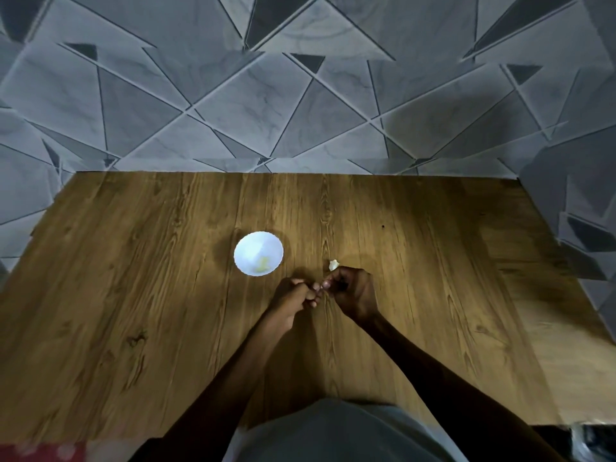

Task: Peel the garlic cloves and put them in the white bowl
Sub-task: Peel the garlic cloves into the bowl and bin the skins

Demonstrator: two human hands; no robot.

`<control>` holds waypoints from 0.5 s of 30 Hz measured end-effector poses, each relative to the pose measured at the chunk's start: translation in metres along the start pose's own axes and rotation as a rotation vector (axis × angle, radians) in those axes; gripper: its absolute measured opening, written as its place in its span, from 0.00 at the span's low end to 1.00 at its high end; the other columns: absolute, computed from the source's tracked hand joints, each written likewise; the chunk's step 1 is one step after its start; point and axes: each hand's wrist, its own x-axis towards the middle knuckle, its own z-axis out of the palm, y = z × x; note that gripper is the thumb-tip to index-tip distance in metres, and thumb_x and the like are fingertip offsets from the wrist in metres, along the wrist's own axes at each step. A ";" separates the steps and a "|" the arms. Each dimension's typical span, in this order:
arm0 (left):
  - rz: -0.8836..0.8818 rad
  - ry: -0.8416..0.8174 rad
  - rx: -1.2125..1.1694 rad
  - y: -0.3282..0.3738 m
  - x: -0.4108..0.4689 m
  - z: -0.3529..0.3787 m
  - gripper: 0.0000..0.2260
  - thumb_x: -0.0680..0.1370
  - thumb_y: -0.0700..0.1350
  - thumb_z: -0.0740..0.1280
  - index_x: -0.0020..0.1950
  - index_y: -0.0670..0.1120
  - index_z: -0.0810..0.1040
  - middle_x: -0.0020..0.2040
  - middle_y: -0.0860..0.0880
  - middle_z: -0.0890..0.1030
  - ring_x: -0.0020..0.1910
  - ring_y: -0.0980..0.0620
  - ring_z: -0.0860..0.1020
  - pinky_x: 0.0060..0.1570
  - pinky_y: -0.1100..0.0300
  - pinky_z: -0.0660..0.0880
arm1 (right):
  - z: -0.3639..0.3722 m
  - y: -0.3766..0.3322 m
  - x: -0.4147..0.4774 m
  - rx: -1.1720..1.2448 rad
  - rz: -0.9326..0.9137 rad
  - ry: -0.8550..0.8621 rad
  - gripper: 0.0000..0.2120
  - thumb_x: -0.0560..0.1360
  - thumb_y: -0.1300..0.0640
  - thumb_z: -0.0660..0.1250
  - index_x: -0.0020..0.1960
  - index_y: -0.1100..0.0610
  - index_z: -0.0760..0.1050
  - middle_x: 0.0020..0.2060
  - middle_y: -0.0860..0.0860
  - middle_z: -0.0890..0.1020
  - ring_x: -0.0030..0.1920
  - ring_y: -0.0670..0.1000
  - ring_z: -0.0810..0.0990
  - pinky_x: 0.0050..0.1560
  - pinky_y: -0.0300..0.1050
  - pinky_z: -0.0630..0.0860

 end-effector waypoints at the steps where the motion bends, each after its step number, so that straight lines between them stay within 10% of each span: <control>1: -0.011 -0.017 -0.019 0.000 0.000 -0.001 0.06 0.76 0.32 0.67 0.52 0.38 0.80 0.37 0.46 0.82 0.34 0.52 0.78 0.38 0.61 0.75 | 0.000 0.001 -0.001 -0.018 -0.027 0.000 0.05 0.72 0.65 0.74 0.40 0.57 0.82 0.34 0.42 0.81 0.36 0.36 0.81 0.36 0.27 0.73; 8: -0.058 -0.089 -0.147 0.002 -0.007 -0.004 0.04 0.76 0.30 0.67 0.46 0.37 0.80 0.40 0.44 0.82 0.36 0.52 0.80 0.38 0.64 0.78 | -0.001 0.003 -0.004 -0.086 -0.110 -0.024 0.06 0.73 0.68 0.72 0.43 0.58 0.83 0.35 0.41 0.80 0.39 0.33 0.80 0.39 0.25 0.73; 15: 0.229 -0.125 0.035 0.001 -0.015 -0.004 0.06 0.76 0.34 0.70 0.51 0.33 0.81 0.44 0.39 0.84 0.41 0.49 0.84 0.42 0.63 0.80 | -0.008 0.003 0.002 0.270 0.308 -0.080 0.06 0.73 0.71 0.70 0.41 0.63 0.81 0.34 0.56 0.84 0.31 0.47 0.82 0.33 0.42 0.80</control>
